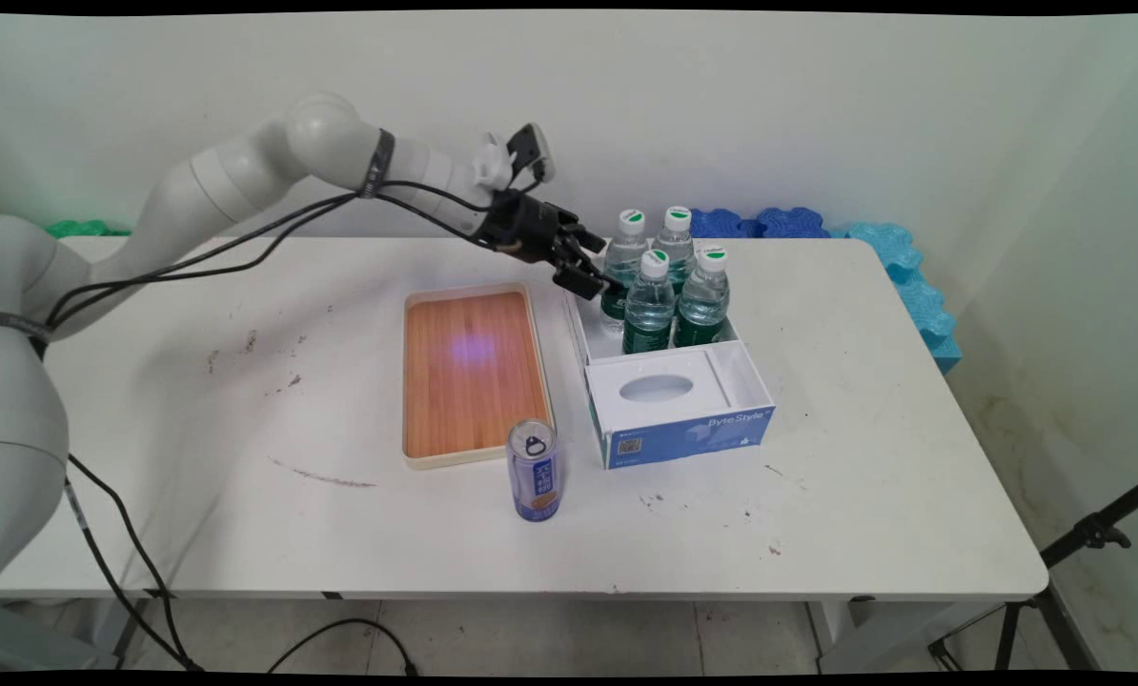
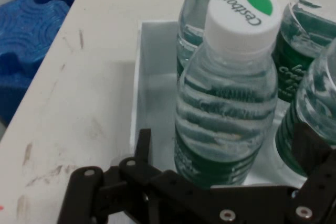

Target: Pick up the green bottle from the white box, then place the picked object on the tray

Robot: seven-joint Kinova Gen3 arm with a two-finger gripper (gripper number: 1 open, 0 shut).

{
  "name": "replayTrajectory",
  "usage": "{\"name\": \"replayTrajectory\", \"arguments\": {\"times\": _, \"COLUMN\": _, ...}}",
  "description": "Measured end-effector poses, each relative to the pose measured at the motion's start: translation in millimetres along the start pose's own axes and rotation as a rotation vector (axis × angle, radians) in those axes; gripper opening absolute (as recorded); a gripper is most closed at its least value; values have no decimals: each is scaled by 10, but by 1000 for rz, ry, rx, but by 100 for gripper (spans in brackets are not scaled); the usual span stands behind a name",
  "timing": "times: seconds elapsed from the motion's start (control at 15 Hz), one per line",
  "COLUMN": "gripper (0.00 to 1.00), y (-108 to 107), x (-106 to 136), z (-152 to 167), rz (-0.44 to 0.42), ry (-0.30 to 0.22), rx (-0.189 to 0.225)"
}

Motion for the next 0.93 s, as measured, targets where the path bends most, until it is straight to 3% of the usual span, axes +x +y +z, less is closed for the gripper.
{"name": "replayTrajectory", "arguments": {"times": 0.4, "gripper": 100, "y": -7, "x": -12, "z": 242, "rz": 0, "ry": 1, "rx": -7}}
{"name": "replayTrajectory", "arguments": {"times": 0.47, "gripper": 0, "y": -7, "x": -12, "z": 263, "rz": 0, "ry": 2, "rx": -8}}
{"name": "replayTrajectory", "arguments": {"times": 0.93, "gripper": 0, "y": 5, "x": -4, "z": 357, "rz": -2, "ry": 13, "rx": -12}}
